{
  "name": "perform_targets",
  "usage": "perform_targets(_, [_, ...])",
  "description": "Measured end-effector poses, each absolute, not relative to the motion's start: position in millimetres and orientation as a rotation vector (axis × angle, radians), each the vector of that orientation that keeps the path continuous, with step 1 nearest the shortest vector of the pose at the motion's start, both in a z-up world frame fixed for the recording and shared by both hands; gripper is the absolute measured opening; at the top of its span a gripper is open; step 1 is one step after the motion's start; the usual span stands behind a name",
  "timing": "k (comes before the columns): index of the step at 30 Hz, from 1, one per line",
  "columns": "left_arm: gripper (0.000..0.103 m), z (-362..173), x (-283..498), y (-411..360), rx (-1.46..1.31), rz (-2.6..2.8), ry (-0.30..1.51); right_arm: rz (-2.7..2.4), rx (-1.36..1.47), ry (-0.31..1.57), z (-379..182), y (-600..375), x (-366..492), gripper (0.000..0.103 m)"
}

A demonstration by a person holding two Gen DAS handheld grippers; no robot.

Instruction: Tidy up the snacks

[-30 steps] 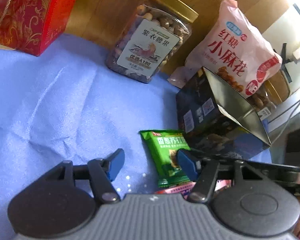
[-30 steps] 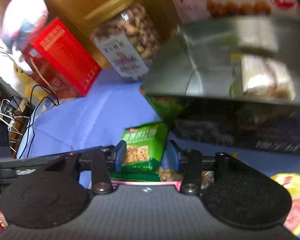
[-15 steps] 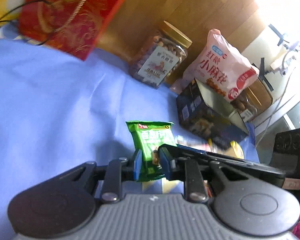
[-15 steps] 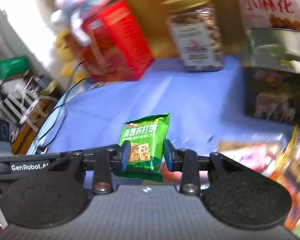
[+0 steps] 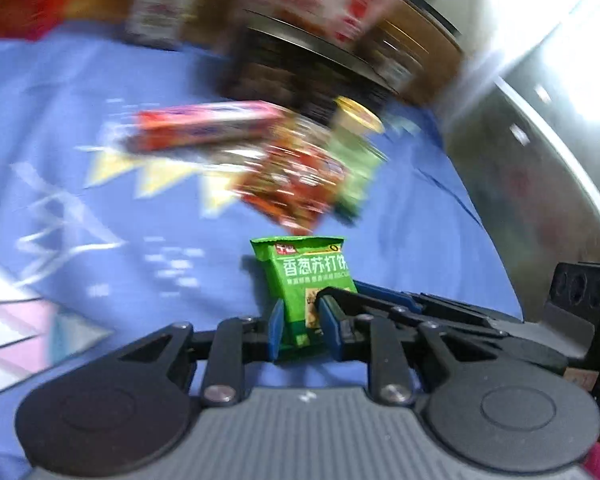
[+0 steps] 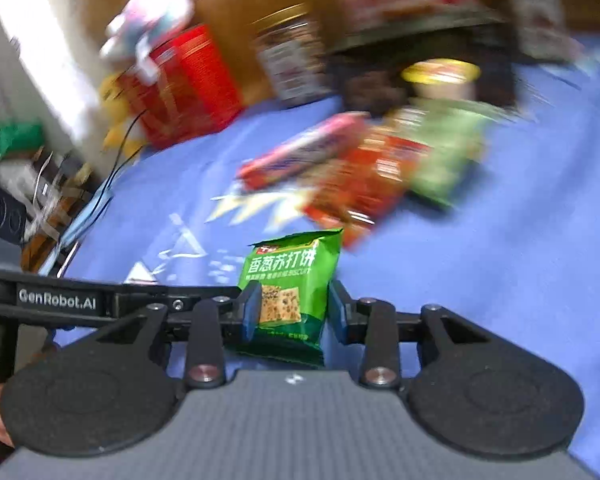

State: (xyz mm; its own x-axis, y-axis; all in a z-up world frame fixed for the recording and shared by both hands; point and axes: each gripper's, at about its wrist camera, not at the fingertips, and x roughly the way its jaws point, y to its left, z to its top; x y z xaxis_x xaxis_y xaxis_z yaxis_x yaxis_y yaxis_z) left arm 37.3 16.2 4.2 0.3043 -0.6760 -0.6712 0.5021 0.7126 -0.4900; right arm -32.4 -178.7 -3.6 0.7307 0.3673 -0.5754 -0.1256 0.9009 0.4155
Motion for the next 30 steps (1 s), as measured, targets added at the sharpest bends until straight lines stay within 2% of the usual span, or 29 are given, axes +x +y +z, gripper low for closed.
perform_targets(3, [0.023, 4, 30, -11, -0.134, -0.826, 0.993, 0.226, 0.379, 0.653, -8, -200, -55, 0.041])
perform_targets(5, [0.025, 6, 26, -18, -0.091, -0.827, 0.974, 0.202, 0.346, 0.619, -9, -207, -69, 0.054])
perform_targets(6, [0.030, 9, 25, -19, -0.077, -0.822, 0.961, 0.202, 0.316, 0.600, -10, -209, -76, 0.062])
perform_targets(7, [0.035, 10, 23, -20, -0.073, -0.816, 0.951, 0.212, 0.282, 0.580, -11, -209, -82, 0.074])
perform_targets(8, [0.038, 12, 23, -20, -0.071, -0.812, 0.942, 0.217, 0.238, 0.551, -12, -208, -88, 0.077])
perform_targets(9, [0.041, 13, 21, -19, -0.069, -0.813, 0.935, 0.215, 0.194, 0.527, -13, -208, -94, 0.077])
perform_targets(15, [0.041, 11, 16, -29, -0.014, -0.839, 0.965, 0.220, -0.071, 0.457, -29, -191, -102, 0.075])
perform_targets(20, [0.039, 1, 12, -41, 0.010, -0.875, 0.978, 0.266, -0.051, 0.486, -36, -192, -92, 0.057])
perform_targets(25, [0.039, 5, 9, -41, 0.038, -0.860, 0.940, 0.238, -0.061, 0.469, -36, -182, -87, 0.049])
perform_targets(30, [0.039, 39, 14, -34, 0.029, -0.858, 0.838, 0.241, -0.084, 0.378, -20, -177, -89, 0.049])
